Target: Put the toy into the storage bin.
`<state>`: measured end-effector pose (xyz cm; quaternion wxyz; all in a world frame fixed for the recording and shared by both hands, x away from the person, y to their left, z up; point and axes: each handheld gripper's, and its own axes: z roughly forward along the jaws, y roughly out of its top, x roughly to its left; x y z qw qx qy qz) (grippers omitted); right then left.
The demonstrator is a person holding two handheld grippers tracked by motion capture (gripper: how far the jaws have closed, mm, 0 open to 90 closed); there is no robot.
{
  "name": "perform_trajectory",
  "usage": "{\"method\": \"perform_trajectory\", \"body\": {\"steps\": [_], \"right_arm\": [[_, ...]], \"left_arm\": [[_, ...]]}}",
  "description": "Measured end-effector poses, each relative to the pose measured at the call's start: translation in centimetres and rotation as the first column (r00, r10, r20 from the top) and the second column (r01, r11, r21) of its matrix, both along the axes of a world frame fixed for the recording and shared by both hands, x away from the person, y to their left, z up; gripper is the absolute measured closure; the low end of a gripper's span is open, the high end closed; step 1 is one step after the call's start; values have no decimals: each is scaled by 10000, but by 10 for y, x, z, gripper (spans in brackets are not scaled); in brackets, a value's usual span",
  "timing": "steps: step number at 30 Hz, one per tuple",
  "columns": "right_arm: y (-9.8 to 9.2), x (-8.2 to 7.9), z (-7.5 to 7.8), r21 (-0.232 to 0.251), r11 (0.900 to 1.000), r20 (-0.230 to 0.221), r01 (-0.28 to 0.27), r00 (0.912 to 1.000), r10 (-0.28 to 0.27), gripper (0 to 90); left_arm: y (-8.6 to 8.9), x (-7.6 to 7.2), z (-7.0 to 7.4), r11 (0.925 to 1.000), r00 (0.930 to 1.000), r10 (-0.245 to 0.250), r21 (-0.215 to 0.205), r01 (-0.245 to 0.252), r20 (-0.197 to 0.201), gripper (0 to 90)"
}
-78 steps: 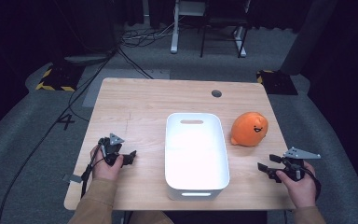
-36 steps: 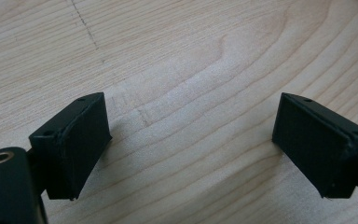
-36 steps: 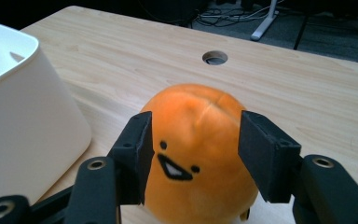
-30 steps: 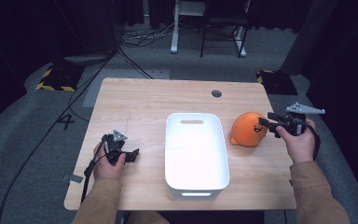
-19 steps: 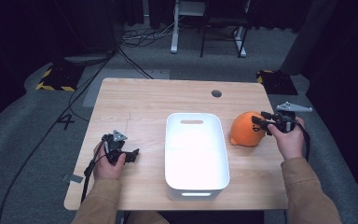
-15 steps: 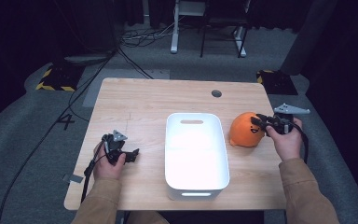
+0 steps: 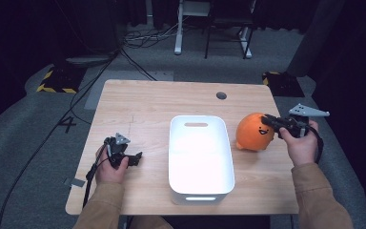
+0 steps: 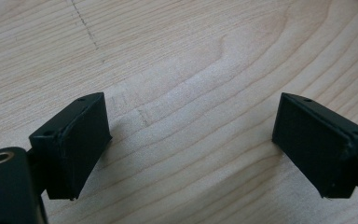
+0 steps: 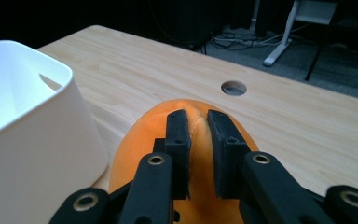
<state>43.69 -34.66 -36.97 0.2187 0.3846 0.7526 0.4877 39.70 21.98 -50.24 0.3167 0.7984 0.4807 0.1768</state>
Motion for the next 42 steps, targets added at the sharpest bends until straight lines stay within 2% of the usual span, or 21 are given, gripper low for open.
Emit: {"method": "perform_trajectory", "body": {"steps": [3,7,19,22,29,38,42], "right_arm": [[-1,-4,11,-42,9999,242,-113,9996,114,791],[-1,-10,22,182,9997,303,-185,9994,179,792],[7,-28,56,24,9985,923,-540,9943,536,794],[10,-31,62,46,9979,918,-648,9937,641,794],[16,-34,74,41,9968,1226,-794,9894,783,798],[23,-40,85,253,9945,1368,-1015,9858,972,802],[28,-41,89,140,9927,1504,-1196,9818,1162,803]], "left_arm": [[0,0,0,10000,10000,-2,-1,2,-1,113],[0,0,0,10000,10000,6,-13,-6,-1,113],[0,0,0,10000,10000,-1,0,1,-2,114],[0,0,0,10000,10000,-2,-1,2,-4,113],[0,0,0,10000,10000,0,-3,0,-3,113],[0,0,0,10000,10000,-3,-2,3,-3,113],[0,0,0,10000,10000,-3,0,3,-2,113]]}}
